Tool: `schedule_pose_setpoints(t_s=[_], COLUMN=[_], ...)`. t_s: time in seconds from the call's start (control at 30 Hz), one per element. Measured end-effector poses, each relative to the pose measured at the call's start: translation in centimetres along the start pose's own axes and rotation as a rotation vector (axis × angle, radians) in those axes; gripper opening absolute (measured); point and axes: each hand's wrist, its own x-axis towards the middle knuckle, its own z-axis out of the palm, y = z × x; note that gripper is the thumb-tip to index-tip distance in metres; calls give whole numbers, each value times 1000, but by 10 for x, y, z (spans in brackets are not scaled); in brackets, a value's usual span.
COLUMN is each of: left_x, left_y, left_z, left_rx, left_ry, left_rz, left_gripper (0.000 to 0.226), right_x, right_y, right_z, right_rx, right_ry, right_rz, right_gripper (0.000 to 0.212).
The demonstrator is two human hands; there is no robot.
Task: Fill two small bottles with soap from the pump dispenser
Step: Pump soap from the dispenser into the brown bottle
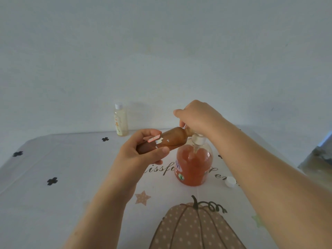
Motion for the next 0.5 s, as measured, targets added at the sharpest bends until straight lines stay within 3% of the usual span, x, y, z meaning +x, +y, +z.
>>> schedule_pose_setpoints(t_s=[0.23,0.5], left_x=[-3,-7], left_y=[5,10], left_z=[5,9], left_rx=[-47,-36], left_ry=[0,39], left_rz=[15,46], left_gripper=[41,32], right_x=[1,-4], right_y=[-3,-12], right_z=[-6,-17], right_rx=[48,8], right_ry=[25,-90], right_rz=[-1,-15], right_gripper=[32,34])
